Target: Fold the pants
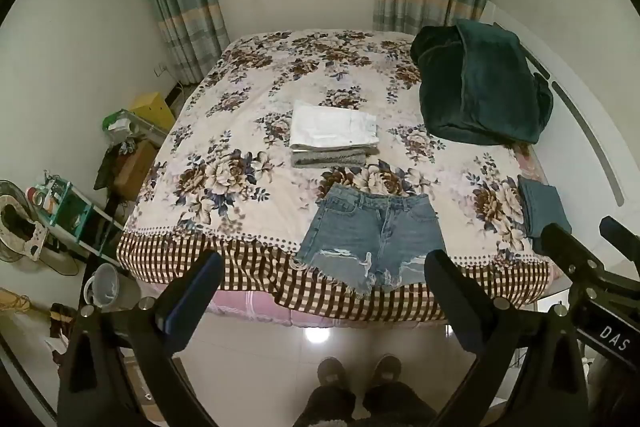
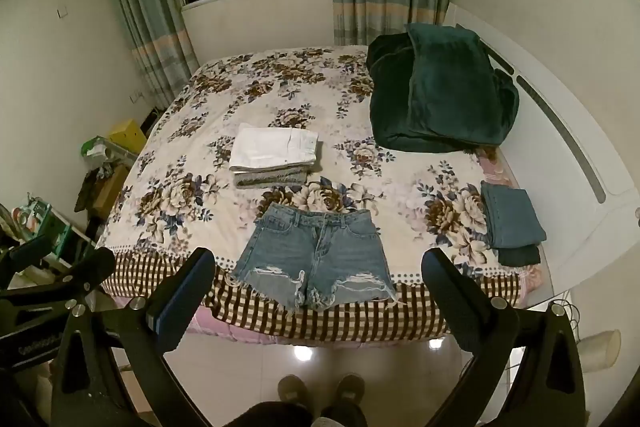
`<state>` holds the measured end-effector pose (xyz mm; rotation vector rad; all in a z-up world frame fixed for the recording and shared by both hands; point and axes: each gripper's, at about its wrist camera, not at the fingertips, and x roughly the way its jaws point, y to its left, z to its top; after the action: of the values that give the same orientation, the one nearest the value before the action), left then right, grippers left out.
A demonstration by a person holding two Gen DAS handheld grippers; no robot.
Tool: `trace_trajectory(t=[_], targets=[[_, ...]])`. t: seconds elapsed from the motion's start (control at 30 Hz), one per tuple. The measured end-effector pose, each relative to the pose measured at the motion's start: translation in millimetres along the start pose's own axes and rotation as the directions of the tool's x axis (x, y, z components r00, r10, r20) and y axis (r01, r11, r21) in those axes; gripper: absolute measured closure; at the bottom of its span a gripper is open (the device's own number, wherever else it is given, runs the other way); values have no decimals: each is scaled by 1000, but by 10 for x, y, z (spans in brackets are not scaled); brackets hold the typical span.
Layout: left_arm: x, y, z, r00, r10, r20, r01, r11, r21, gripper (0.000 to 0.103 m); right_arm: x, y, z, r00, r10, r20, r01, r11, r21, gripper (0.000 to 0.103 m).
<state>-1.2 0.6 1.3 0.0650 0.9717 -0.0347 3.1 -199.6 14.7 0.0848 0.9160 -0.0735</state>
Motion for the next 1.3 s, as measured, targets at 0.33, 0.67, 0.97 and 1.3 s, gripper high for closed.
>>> trace_trajectory(t=[0.33, 0.67, 0.97, 1.3], targets=[[34, 25, 47, 1000, 17, 2, -17, 1000, 2, 0, -2, 0, -2, 1000, 0, -5, -1, 1000, -4, 0], [-59, 92, 101, 999, 25, 27, -25, 1000, -4, 0, -41, 95, 17, 1000, 2, -6, -2, 1000, -5, 0], [-69, 103, 88, 999, 24, 29, -24, 1000, -4, 0, -85, 218, 88, 1000, -5, -1, 5, 1000, -5, 0], [-87, 121, 131, 999, 24, 34, -23, 1000, -5, 0, -124, 232, 15, 1000, -6, 3, 6, 1000, -8, 0]])
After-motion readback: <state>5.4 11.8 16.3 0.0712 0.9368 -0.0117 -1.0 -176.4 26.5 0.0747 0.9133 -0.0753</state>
